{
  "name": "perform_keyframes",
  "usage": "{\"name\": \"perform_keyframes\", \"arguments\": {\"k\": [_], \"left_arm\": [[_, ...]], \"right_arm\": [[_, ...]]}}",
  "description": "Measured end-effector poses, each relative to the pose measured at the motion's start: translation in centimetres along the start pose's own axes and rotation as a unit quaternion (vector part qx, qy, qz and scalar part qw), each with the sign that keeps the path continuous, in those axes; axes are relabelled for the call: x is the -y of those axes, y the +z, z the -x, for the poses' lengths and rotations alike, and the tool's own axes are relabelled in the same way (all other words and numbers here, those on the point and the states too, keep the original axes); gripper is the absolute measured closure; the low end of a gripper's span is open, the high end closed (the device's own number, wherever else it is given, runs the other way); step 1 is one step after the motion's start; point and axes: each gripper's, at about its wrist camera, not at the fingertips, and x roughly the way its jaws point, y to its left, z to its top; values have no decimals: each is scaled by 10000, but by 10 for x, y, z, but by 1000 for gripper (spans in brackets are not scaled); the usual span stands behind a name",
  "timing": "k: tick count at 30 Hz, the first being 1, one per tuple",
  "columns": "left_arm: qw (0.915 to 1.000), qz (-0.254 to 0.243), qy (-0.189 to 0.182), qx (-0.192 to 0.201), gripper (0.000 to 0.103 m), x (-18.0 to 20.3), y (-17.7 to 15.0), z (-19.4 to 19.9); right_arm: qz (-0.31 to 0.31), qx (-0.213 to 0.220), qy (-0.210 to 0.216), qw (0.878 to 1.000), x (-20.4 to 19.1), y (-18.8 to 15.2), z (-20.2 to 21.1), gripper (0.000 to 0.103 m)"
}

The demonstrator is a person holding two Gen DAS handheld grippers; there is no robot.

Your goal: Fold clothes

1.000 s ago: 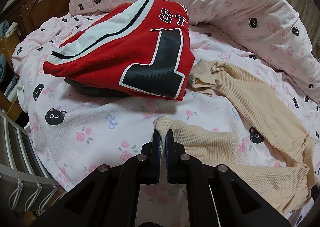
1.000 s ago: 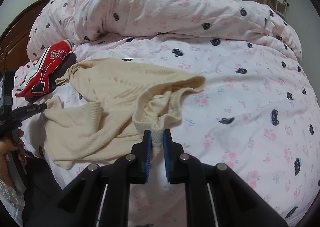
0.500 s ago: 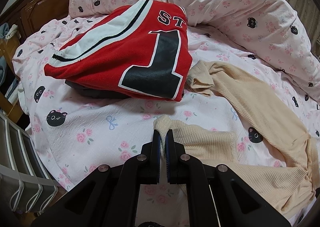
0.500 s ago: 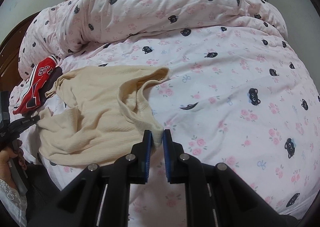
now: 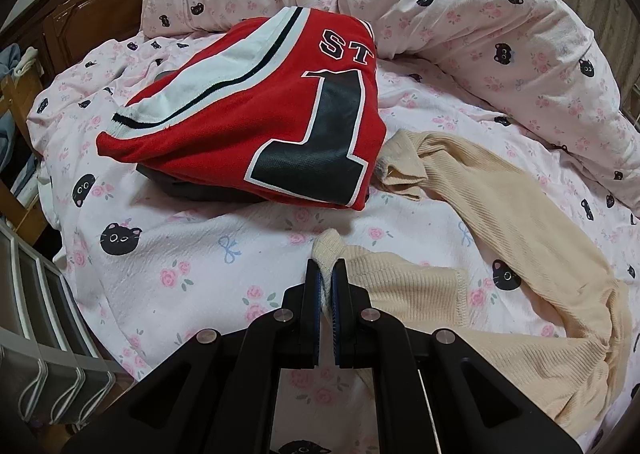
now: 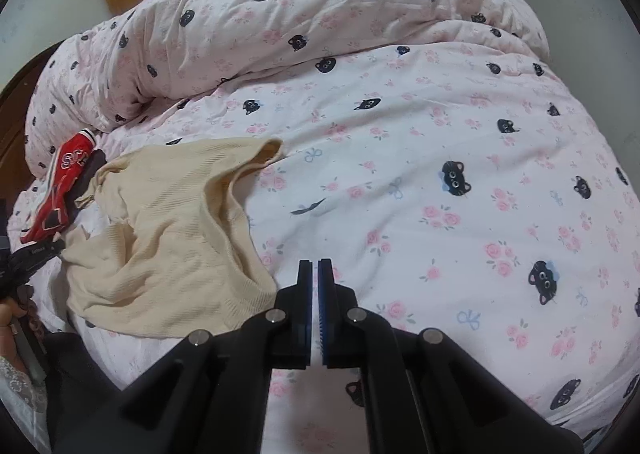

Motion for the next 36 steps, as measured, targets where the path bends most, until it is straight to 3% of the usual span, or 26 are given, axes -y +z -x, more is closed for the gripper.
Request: {"name": "perform_keyframes", "arguments": {"k": [4,8,9,20,22,24,28,36], "left_arm": [[10000,28,23,-1,99,0,0,0],[10000,28,31,-25,99,0,0,0],[10000,28,34,-27,99,1,0,0],[10000,28,52,-65,99,3,0,0],[10000,27,59,-68,99,4,0,0],[9999,19,70,-72,99,4,0,0],[10000,-16,76,-46,99,6,0,3],[9998,-200,36,-33,99,17,-6,14]], "right_arm": [[34,-30,321,9995,-1,1,-1,94],[195,-154,697,9973,-13,1,-10,56],[225,-172,768,9966,-16,1,-12,54],[222,-784,1039,9912,-16,-7,-62,53],[153,-790,1111,9905,-13,-7,-63,63],[80,-796,1182,9898,-11,-7,-64,92],[-245,-720,1489,9859,3,-3,-54,93],[-488,-497,1571,9851,27,5,-20,94]]}}
